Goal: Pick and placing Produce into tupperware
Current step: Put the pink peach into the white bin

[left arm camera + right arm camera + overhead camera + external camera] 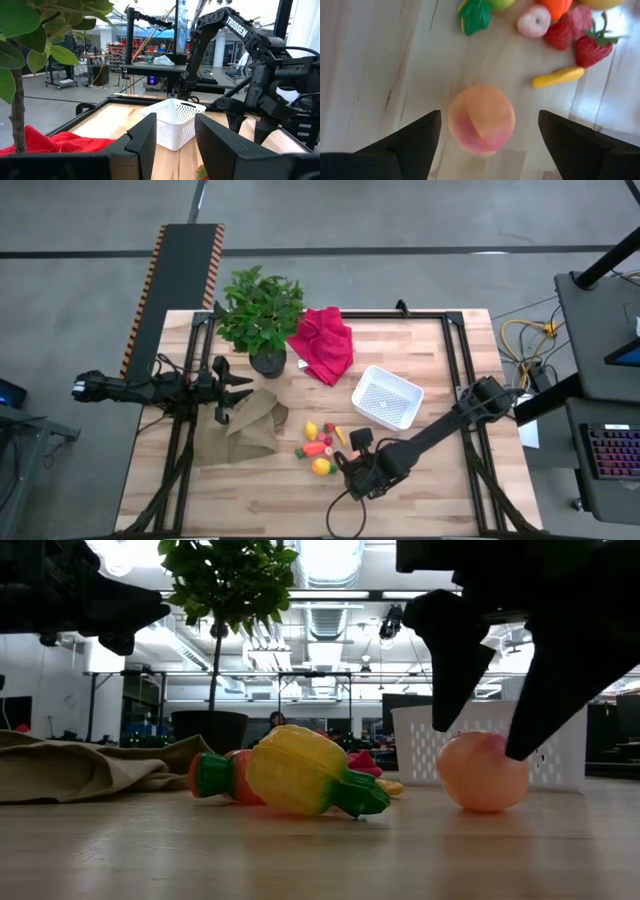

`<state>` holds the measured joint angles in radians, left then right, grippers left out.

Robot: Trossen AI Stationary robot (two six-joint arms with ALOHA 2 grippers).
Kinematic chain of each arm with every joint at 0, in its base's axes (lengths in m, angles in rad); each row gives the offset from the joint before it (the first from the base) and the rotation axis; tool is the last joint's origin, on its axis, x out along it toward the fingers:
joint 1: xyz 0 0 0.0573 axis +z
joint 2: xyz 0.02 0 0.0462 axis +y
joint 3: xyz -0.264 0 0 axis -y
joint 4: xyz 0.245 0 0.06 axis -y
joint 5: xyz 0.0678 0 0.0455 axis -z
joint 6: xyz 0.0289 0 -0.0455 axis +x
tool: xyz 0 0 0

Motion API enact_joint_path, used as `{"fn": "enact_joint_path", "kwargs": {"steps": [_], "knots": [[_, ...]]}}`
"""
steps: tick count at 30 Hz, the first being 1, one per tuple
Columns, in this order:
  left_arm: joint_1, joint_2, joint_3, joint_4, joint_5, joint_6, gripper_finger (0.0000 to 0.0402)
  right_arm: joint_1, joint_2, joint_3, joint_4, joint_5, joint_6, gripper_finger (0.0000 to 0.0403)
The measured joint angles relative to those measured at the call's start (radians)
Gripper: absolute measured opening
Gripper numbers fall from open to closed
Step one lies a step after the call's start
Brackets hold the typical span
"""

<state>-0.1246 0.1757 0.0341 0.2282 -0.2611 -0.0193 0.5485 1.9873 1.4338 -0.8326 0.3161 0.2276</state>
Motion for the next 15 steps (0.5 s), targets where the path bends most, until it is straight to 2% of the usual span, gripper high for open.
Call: {"fn": "enact_joint_path", "kwargs": {"steps": [15], "knots": [[0.000,0.001,0.000,0.000,0.000,0.000,0.0121,-0.002,0.012,-0.069,0.082,-0.013,0.004,0.0326]]}}
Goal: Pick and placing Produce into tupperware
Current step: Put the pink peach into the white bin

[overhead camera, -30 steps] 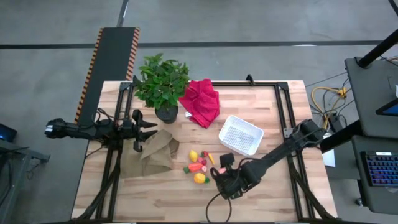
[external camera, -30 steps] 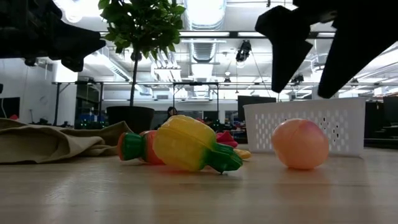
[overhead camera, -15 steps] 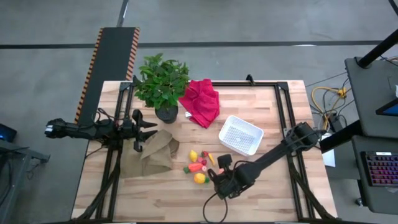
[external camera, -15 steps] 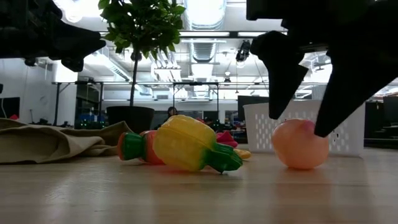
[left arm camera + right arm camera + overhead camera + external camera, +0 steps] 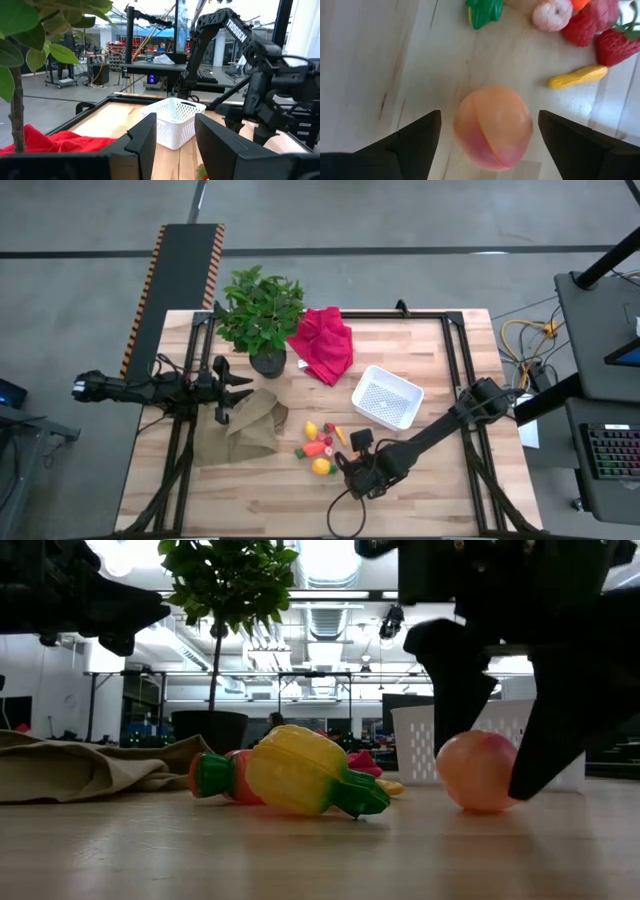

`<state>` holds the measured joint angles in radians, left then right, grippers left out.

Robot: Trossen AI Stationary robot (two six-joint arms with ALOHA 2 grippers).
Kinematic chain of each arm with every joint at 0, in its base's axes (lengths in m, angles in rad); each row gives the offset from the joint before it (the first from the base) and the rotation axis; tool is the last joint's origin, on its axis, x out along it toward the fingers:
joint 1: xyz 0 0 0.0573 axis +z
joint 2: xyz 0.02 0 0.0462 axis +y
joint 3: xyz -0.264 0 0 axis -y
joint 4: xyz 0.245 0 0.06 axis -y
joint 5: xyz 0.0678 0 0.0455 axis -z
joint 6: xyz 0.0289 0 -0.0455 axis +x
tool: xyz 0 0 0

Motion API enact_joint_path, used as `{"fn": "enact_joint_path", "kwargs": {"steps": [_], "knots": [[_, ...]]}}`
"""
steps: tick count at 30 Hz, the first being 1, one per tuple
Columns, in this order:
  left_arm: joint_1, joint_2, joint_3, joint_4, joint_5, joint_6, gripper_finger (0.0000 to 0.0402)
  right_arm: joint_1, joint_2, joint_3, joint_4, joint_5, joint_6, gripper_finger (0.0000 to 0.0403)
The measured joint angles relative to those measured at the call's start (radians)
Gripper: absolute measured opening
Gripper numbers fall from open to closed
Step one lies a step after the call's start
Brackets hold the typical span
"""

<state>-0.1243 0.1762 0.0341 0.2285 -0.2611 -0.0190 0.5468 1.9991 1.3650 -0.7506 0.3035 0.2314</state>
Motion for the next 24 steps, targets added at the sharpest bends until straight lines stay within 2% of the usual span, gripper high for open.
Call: {"fn": "enact_joint_path", "kwargs": {"steps": [15,24], "knots": [[0.000,0.000,0.000,0.000,0.000,0.000,0.0121,-0.002,-0.001,-0.050,0.036,0.008,0.004,0.0320],[0.000,0.000,0.000,0.000,0.000,0.000,0.0121,-0.004,-0.001,-0.049,0.032,0.013,0.004,0.0246]]}}
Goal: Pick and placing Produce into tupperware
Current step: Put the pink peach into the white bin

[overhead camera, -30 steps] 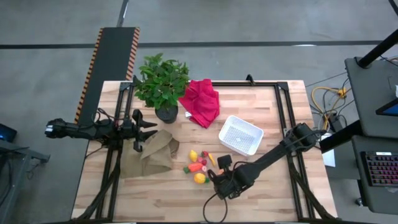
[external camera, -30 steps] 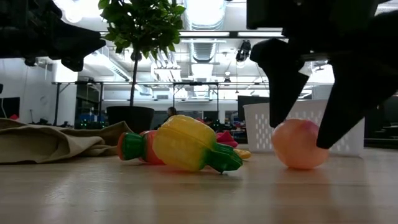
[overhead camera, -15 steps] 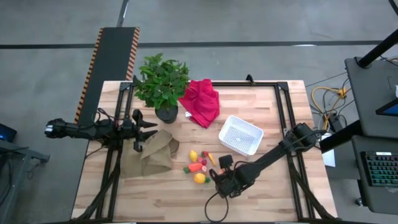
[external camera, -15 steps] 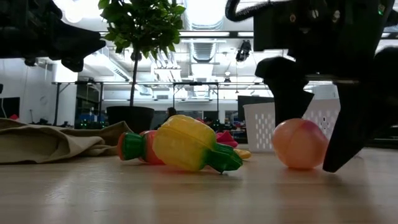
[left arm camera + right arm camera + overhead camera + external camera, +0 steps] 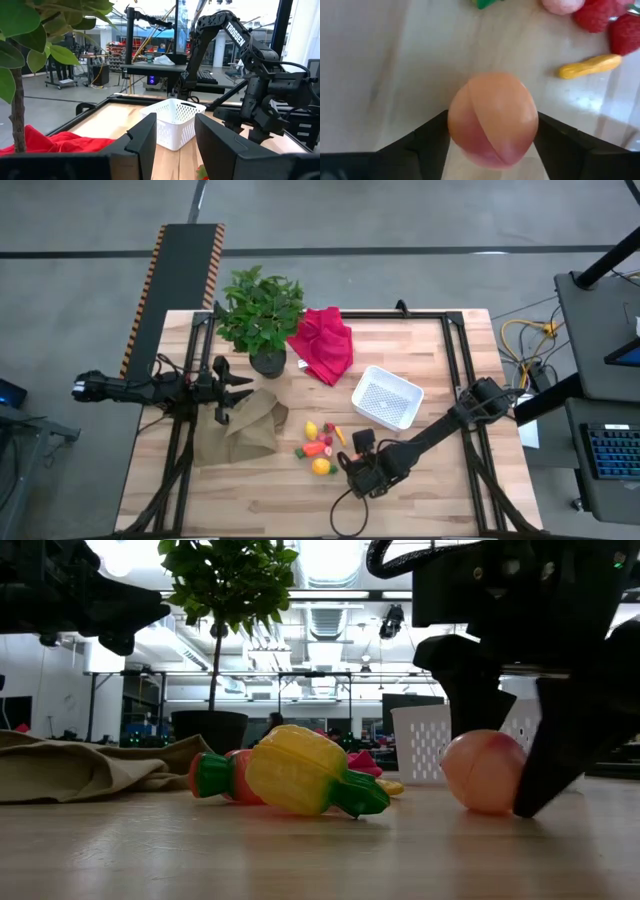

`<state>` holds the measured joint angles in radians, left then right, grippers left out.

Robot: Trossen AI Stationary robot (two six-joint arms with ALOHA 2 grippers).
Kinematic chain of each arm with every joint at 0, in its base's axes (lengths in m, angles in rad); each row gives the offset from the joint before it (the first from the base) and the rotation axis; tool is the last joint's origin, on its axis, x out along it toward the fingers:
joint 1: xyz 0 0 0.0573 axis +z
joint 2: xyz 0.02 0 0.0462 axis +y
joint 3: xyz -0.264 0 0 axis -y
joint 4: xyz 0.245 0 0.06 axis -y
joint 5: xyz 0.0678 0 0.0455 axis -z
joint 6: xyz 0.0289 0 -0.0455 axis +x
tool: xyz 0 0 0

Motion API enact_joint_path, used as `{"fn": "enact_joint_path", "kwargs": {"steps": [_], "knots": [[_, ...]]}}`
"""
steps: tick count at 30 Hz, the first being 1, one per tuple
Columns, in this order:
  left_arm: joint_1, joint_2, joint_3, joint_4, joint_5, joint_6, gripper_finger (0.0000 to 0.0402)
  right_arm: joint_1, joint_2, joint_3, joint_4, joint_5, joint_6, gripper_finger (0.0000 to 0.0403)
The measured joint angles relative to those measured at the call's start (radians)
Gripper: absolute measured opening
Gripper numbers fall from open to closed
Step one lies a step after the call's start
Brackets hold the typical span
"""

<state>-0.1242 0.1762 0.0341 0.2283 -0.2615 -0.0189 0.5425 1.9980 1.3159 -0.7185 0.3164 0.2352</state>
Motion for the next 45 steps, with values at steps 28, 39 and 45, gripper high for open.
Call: {"fn": "enact_joint_path", "kwargs": {"steps": [28,39,45], "knots": [[0.000,0.011,0.000,0.003,0.000,0.000,0.0121,-0.017,-0.116,0.006,-0.065,0.097,0.057,0.0228],[0.000,0.010,0.000,0.017,0.000,0.000,0.0121,-0.082,-0.435,-0.002,-0.148,0.263,0.106,0.0227],[0.000,0.009,0.000,0.017,0.003,0.000,0.0121,-0.179,-0.584,-0.028,-0.232,0.273,0.105,0.0226]]}}
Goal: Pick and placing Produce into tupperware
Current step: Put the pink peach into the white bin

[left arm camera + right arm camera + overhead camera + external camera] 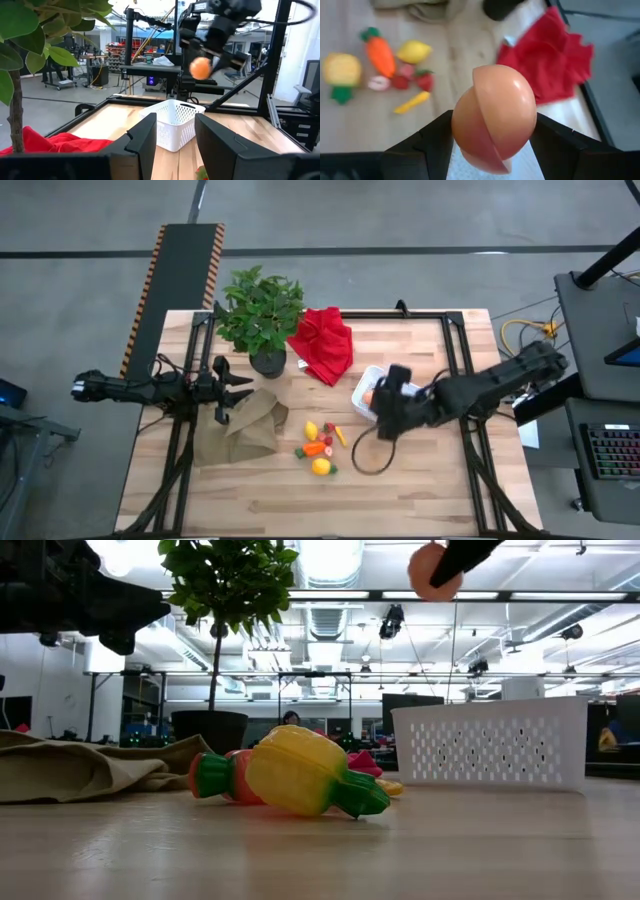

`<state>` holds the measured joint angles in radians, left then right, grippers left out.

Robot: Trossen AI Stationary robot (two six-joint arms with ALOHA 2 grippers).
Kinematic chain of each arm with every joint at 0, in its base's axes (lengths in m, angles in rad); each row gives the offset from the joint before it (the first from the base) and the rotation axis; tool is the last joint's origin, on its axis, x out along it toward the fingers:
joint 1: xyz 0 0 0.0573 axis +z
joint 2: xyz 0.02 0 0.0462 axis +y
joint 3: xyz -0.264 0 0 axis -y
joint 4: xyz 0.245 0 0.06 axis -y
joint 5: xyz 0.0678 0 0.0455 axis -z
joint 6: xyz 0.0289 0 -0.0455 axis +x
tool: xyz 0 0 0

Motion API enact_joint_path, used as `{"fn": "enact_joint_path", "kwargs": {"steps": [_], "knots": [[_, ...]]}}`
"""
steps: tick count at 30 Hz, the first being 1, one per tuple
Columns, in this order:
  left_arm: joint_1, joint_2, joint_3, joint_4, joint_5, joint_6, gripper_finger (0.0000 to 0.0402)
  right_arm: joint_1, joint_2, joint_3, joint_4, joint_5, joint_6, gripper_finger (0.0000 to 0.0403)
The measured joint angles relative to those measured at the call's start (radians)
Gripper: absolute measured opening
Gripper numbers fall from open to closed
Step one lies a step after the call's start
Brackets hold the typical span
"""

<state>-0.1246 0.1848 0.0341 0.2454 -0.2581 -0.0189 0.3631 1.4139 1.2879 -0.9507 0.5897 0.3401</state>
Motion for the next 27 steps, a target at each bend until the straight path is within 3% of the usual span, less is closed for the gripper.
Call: {"fn": "enact_joint_path", "kwargs": {"steps": [11,20,27], "knots": [[0.000,0.002,0.000,0.001,0.003,0.000,0.0121,-0.177,-0.150,-0.167,-0.047,-0.073,0.001,0.0226],[0.000,0.002,0.000,0.000,0.002,0.000,0.0121,-0.259,-0.183,-0.343,-0.002,-0.151,0.037,0.0226],[0.000,0.002,0.000,0.000,-0.002,0.000,0.0121,-0.285,-0.181,-0.403,0.005,-0.161,0.042,0.0226]]}}
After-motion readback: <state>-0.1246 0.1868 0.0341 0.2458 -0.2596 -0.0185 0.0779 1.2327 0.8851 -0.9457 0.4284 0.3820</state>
